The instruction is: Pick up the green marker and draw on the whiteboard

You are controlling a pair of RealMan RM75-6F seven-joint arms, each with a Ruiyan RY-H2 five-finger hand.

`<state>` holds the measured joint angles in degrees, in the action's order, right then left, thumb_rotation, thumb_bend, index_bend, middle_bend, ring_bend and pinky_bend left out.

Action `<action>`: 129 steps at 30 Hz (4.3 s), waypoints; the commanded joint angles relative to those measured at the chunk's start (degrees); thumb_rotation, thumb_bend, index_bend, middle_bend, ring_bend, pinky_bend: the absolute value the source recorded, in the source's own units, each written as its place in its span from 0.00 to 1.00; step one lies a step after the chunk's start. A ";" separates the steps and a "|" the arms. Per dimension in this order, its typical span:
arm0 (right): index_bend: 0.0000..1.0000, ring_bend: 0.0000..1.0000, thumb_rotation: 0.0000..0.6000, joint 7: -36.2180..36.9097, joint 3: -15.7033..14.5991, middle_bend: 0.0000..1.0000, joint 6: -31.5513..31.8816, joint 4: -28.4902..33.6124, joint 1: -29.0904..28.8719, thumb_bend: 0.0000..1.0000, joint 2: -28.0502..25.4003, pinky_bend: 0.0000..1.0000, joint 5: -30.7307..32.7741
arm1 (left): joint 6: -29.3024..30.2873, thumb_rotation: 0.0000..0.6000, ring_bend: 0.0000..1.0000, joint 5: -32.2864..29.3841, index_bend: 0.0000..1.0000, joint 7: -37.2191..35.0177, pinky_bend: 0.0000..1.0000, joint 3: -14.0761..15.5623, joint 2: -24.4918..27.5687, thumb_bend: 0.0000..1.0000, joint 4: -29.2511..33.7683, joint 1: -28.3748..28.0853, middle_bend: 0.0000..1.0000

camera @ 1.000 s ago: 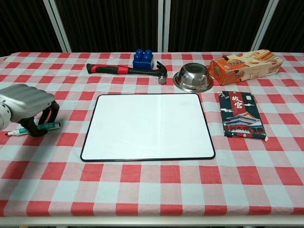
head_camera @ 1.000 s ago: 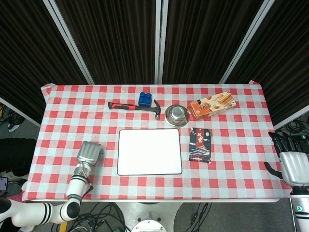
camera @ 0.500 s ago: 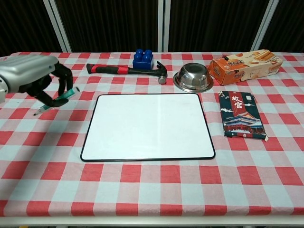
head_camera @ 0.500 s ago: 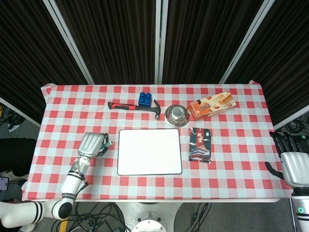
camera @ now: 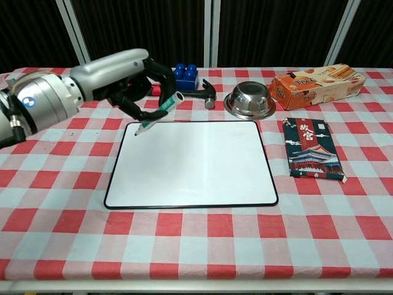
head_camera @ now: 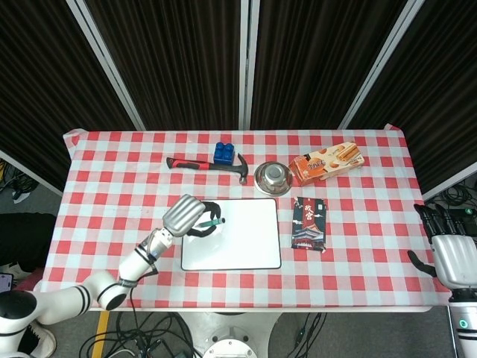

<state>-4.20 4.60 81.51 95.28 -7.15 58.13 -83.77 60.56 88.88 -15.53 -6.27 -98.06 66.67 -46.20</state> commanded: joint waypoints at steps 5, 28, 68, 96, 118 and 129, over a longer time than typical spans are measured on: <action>0.05 0.03 1.00 0.30 -0.03 0.12 -0.48 -0.28 -0.14 0.15 0.21 0.14 0.21 | -2.19 1.00 0.80 -0.29 0.54 -1.73 0.91 1.16 -2.59 0.40 -3.83 -0.79 0.56; 0.05 0.03 1.00 0.35 0.01 0.12 -1.32 -0.81 -0.56 0.16 0.77 0.14 0.80 | -4.09 1.00 0.79 -0.56 0.54 -2.97 0.89 2.82 -7.48 0.40 -10.85 -1.12 0.56; 0.05 0.03 1.00 1.80 -0.01 0.12 -0.78 -1.15 0.26 0.16 -0.01 0.14 0.91 | -7.84 1.00 0.79 -2.84 0.54 -1.89 0.89 2.91 -5.51 0.40 -5.92 -2.65 0.56; 0.05 0.03 1.00 1.46 0.29 0.12 -1.17 -0.90 0.06 0.16 -0.37 0.14 1.50 | -8.25 1.00 0.78 -4.97 0.54 -0.15 0.88 0.27 -6.34 0.41 -5.41 -2.98 0.56; 0.05 0.03 1.00 3.02 0.29 0.12 1.05 -1.54 1.30 0.15 -0.91 0.14 0.97 | -6.41 1.00 0.78 -3.86 0.54 2.87 0.88 -0.67 -3.73 0.41 3.74 -3.25 0.56; 0.05 0.03 1.00 3.21 0.21 0.12 -0.35 -2.32 0.17 0.16 0.35 0.14 0.08 | -9.37 1.00 0.78 -12.96 0.54 27.40 0.85 1.65 9.26 0.41 7.45 0.94 0.55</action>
<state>-0.96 4.80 81.22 92.99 -6.94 58.42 -83.66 53.20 80.98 2.02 -5.75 -92.81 72.86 -47.07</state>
